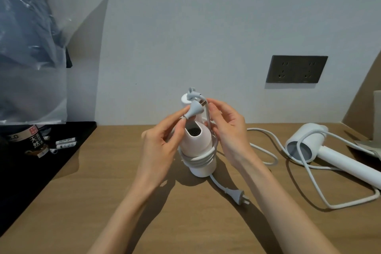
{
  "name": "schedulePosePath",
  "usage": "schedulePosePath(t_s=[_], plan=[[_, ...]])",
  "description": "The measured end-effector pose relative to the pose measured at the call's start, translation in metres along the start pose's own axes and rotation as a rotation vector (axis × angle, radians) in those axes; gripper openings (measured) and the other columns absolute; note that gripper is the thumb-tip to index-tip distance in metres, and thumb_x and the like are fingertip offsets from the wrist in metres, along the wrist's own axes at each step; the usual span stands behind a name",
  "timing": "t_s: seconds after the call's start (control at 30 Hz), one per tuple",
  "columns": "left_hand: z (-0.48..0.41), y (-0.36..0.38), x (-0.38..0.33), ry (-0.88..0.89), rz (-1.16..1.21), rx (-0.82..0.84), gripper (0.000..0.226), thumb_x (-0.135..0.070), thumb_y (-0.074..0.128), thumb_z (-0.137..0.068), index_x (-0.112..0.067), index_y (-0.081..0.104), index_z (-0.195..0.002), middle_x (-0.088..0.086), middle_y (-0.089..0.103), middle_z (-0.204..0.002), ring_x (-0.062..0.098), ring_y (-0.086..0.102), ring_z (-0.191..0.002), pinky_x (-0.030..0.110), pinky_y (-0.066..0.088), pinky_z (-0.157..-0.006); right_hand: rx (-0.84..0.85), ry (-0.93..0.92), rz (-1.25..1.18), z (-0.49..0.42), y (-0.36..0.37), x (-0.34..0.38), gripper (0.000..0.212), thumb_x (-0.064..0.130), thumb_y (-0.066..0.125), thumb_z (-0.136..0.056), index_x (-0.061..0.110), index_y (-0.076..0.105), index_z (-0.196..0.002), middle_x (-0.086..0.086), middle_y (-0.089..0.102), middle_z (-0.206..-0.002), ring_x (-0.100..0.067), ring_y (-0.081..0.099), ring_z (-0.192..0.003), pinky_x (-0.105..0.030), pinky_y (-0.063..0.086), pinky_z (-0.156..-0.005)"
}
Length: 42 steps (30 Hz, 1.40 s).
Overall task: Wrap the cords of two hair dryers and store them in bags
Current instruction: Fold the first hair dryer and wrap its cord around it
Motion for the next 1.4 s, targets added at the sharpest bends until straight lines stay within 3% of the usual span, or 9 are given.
schedulePosePath(t_s=[0.13, 0.3, 0.47, 0.63, 0.77, 0.93, 1.03, 1.2, 1.4], plan=[[-0.003, -0.002, -0.003, 0.062, -0.143, 0.020, 0.029, -0.019, 0.058, -0.094, -0.037, 0.063, -0.116, -0.033, 0.067, -0.091, 0.008, 0.064, -0.075, 0.033, 0.052, -0.072, 0.026, 0.024, -0.071, -0.004, -0.001, -0.002, 0.013, 0.018, 0.057, -0.094, 0.014, 0.069, -0.098, -0.005, 0.065, -0.086, -0.018, 0.056, -0.079, -0.033, 0.049, -0.074], [-0.008, -0.005, 0.003, 0.082, -0.224, 0.036, 0.027, -0.022, 0.057, -0.094, -0.036, 0.066, -0.116, 0.008, 0.072, -0.085, 0.014, 0.052, -0.065, 0.044, 0.049, -0.063, 0.161, 0.103, -0.222, -0.005, -0.003, -0.002, 0.024, 0.028, 0.061, -0.081, 0.013, 0.066, -0.098, 0.004, 0.066, -0.083, -0.009, 0.058, -0.074, -0.021, 0.048, -0.066], [-0.011, -0.011, 0.005, 0.099, -0.203, 0.060, 0.027, -0.038, 0.052, -0.091, -0.046, 0.063, -0.113, 0.004, 0.071, -0.085, 0.035, 0.064, -0.068, 0.049, 0.056, -0.065, 0.212, 0.144, -0.170, -0.005, -0.008, 0.001, 0.018, 0.012, 0.065, -0.081, 0.010, 0.063, -0.099, 0.003, 0.068, -0.086, -0.008, 0.063, -0.076, -0.020, 0.050, -0.068], [-0.010, -0.011, 0.004, 0.113, -0.185, 0.045, 0.027, -0.035, 0.054, -0.090, -0.048, 0.064, -0.112, 0.008, 0.071, -0.082, 0.036, 0.064, -0.070, 0.044, 0.055, -0.060, 0.201, 0.175, -0.212, -0.004, -0.009, 0.003, 0.012, 0.000, 0.061, -0.084, 0.009, 0.060, -0.093, 0.004, 0.064, -0.071, -0.004, 0.058, -0.060, -0.016, 0.047, -0.058], [-0.008, -0.011, 0.002, 0.141, -0.251, 0.023, 0.030, -0.027, 0.057, -0.091, -0.044, 0.063, -0.114, -0.004, 0.069, -0.076, 0.032, 0.052, -0.057, 0.037, 0.051, -0.053, 0.158, 0.168, -0.229, -0.002, -0.008, 0.006, 0.012, -0.004, 0.059, -0.086, 0.003, 0.060, -0.095, 0.002, 0.061, -0.067, -0.002, 0.055, -0.047, -0.011, 0.042, -0.048], [-0.007, -0.010, -0.002, 0.156, -0.372, -0.005, 0.027, -0.026, 0.058, -0.089, -0.032, 0.070, -0.113, -0.013, 0.065, -0.065, 0.013, 0.045, -0.050, 0.025, 0.045, -0.053, 0.075, 0.078, -0.096, -0.003, -0.009, 0.002, 0.012, 0.005, 0.069, -0.082, 0.009, 0.067, -0.093, -0.008, 0.064, -0.082, -0.021, 0.057, -0.078, -0.030, 0.049, -0.073], [-0.007, -0.009, -0.013, 0.219, -0.461, -0.032, 0.026, -0.022, 0.060, -0.088, -0.026, 0.072, -0.111, -0.007, 0.074, -0.078, 0.008, 0.056, -0.061, 0.013, 0.041, -0.055, 0.022, -0.010, 0.016, -0.003, -0.012, 0.003, 0.010, 0.008, 0.070, -0.083, 0.010, 0.068, -0.093, -0.008, 0.067, -0.087, -0.018, 0.060, -0.081, -0.027, 0.053, -0.074], [-0.008, -0.003, -0.017, 0.231, -0.501, -0.058, 0.028, -0.029, 0.054, -0.089, -0.026, 0.071, -0.111, -0.007, 0.074, -0.080, 0.010, 0.060, -0.067, 0.027, 0.044, -0.057, 0.051, -0.055, 0.114, -0.002, -0.013, 0.007, 0.012, 0.008, 0.064, -0.089, 0.009, 0.066, -0.101, -0.004, 0.069, -0.094, -0.014, 0.064, -0.089, -0.022, 0.053, -0.073], [-0.015, -0.001, -0.017, 0.216, -0.491, -0.043, 0.027, -0.021, 0.058, -0.087, -0.025, 0.073, -0.109, -0.005, 0.074, -0.079, 0.008, 0.058, -0.068, 0.011, 0.038, -0.056, 0.163, 0.016, 0.082, -0.005, -0.020, 0.013, 0.017, 0.010, 0.065, -0.088, 0.010, 0.069, -0.104, -0.009, 0.073, -0.103, -0.030, 0.068, -0.097, -0.036, 0.057, -0.087]])
Point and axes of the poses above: each hand's wrist, its own z-axis away from the middle knuckle, its own y-axis out of the palm, x = y × z, the point moved 4 cm from there along -z, towards the middle knuckle
